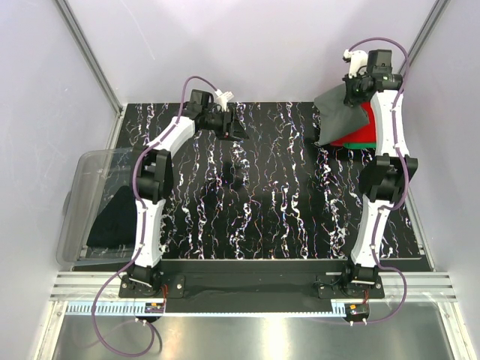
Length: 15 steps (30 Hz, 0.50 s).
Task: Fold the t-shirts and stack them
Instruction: Neatly place the folded tshirt to the corner
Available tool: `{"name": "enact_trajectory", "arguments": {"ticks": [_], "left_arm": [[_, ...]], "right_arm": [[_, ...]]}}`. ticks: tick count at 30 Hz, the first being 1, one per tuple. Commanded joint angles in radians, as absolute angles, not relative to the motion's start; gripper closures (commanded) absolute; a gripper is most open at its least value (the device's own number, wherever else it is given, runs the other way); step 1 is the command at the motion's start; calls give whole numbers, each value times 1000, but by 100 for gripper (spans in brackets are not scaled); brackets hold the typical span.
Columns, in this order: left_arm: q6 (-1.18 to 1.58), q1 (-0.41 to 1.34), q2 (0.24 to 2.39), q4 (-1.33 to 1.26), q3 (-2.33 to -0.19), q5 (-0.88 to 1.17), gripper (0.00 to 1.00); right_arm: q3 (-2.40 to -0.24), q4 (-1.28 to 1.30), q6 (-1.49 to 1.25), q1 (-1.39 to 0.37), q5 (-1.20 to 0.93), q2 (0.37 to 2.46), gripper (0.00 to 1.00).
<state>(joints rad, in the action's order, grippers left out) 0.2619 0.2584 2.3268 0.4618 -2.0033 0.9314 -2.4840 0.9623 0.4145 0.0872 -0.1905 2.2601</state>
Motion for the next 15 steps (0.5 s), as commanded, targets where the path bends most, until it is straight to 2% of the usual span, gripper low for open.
{"name": "enact_trajectory", "arguments": {"ticks": [1, 15], "left_arm": [[262, 261, 2244, 425, -2037, 937, 28], [224, 299, 2221, 453, -2002, 904, 27]], "right_arm": [[-2534, 910, 422, 110, -160, 2206, 100], [-2681, 861, 420, 209, -163, 2439, 100]]}}
